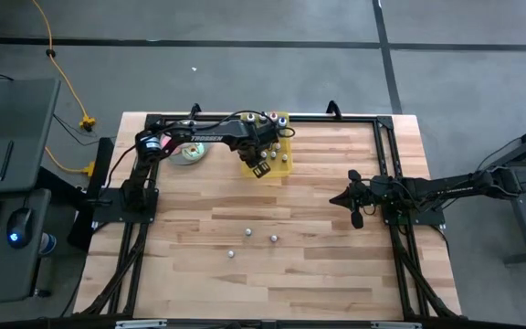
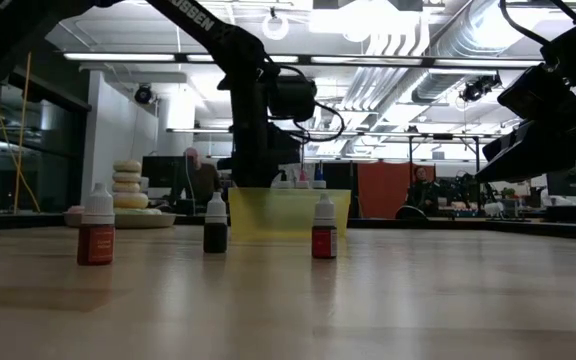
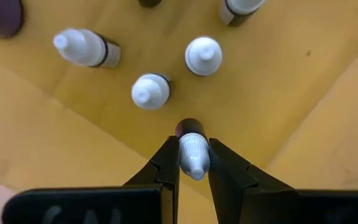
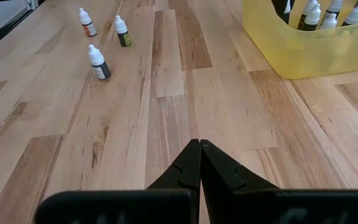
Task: Pick & Place food coloring
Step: Put the small purple food coloring bottle into the yellow bin, then put the small orange food coloring bottle into the yellow bin
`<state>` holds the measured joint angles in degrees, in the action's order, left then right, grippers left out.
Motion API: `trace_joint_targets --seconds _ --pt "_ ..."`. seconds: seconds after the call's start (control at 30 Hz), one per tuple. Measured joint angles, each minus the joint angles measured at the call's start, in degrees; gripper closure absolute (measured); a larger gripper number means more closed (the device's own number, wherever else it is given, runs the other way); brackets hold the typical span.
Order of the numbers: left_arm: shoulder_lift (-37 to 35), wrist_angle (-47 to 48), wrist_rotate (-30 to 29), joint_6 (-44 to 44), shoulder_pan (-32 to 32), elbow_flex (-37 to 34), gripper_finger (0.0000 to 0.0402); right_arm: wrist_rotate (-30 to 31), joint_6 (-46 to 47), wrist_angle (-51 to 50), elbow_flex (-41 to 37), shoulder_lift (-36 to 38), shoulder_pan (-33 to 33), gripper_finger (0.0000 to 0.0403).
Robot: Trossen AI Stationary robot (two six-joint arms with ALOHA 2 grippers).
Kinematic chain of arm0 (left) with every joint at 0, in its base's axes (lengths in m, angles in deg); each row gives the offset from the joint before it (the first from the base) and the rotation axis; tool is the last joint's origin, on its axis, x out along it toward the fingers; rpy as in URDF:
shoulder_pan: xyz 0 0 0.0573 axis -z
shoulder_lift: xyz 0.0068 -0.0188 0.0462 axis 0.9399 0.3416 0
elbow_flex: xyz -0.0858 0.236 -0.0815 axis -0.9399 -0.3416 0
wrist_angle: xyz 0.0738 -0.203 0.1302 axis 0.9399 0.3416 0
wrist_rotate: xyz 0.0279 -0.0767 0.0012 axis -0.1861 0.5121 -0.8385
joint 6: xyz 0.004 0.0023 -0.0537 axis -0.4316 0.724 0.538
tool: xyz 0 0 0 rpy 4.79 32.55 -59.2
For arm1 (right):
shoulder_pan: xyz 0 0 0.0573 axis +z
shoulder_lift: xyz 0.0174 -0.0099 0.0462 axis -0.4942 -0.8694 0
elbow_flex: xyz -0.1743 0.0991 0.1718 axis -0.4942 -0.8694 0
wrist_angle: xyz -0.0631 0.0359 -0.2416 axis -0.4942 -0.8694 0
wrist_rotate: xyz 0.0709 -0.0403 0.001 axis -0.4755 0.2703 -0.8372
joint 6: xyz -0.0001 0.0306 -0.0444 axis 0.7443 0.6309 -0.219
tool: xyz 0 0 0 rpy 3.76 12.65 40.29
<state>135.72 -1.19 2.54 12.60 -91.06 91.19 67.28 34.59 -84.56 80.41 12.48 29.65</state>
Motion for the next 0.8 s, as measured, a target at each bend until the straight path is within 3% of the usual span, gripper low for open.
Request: trace_joint_targets --seconds 0.13,0.47,0.8 --pt "0.0 0.2 1.0 -0.6 0.0 0.0 0.0343 0.0 0.0 0.0 0.0 0.0 0.0 0.0402" --pt "0.0 0.2 1.6 -1.4 0.0 0.0 0.0272 0.0 0.0 0.0 0.0 0.0 0.0 0.0402" --pt "0.0 3.1 1.7 -3.4 0.0 2.5 0.0261 0.0 0.0 0.0 0.0 0.0 0.0 0.0402"
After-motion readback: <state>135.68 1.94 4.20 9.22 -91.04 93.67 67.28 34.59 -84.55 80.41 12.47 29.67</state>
